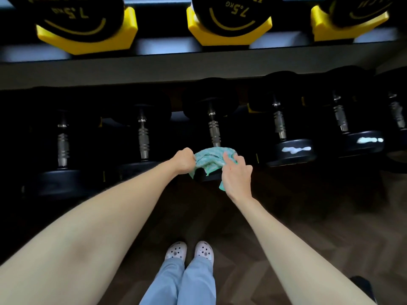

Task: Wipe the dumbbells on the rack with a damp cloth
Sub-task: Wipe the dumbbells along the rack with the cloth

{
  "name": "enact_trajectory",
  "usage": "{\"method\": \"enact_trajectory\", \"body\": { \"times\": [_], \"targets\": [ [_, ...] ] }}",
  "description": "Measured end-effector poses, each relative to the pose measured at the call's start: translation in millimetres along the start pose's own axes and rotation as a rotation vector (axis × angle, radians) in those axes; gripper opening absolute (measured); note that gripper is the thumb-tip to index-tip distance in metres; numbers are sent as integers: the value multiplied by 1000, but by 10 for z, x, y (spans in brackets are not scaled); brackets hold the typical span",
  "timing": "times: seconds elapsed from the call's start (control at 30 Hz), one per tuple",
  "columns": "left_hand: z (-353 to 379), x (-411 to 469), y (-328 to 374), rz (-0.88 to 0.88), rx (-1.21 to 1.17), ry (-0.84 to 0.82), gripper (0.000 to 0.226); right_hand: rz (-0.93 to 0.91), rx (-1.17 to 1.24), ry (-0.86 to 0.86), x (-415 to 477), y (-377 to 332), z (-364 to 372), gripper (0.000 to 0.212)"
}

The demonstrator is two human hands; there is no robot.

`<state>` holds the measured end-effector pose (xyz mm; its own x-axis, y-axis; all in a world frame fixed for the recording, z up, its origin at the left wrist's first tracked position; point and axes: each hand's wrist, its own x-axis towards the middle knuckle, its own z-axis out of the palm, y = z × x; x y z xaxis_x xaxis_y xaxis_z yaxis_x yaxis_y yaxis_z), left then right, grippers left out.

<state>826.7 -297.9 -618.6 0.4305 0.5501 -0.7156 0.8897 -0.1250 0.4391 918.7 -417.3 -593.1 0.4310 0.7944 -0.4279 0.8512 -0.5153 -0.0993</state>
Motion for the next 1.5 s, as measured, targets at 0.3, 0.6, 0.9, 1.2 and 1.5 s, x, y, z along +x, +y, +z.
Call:
{"method": "enact_trajectory", "body": {
  "times": [0.3,0.6,0.9,1.2,1.5],
  "targets": [
    [177,-96,197,-98,-278,-68,18,212,788,16,-8,95,113,39],
    [359,-74,546,-37,-47,39,7,303,1543,-55,119,335,23,27],
    [479,-31,781,100,-54,95,20,384,1581,-145,199,584,-17,45],
    [671,-204,818,371,-194,-174,38,449,1767,-270,174,939,-94,42],
    [207,-168,664,147,-547,85,42,571,1499,183,231,918,-106,33]
  ]
}}
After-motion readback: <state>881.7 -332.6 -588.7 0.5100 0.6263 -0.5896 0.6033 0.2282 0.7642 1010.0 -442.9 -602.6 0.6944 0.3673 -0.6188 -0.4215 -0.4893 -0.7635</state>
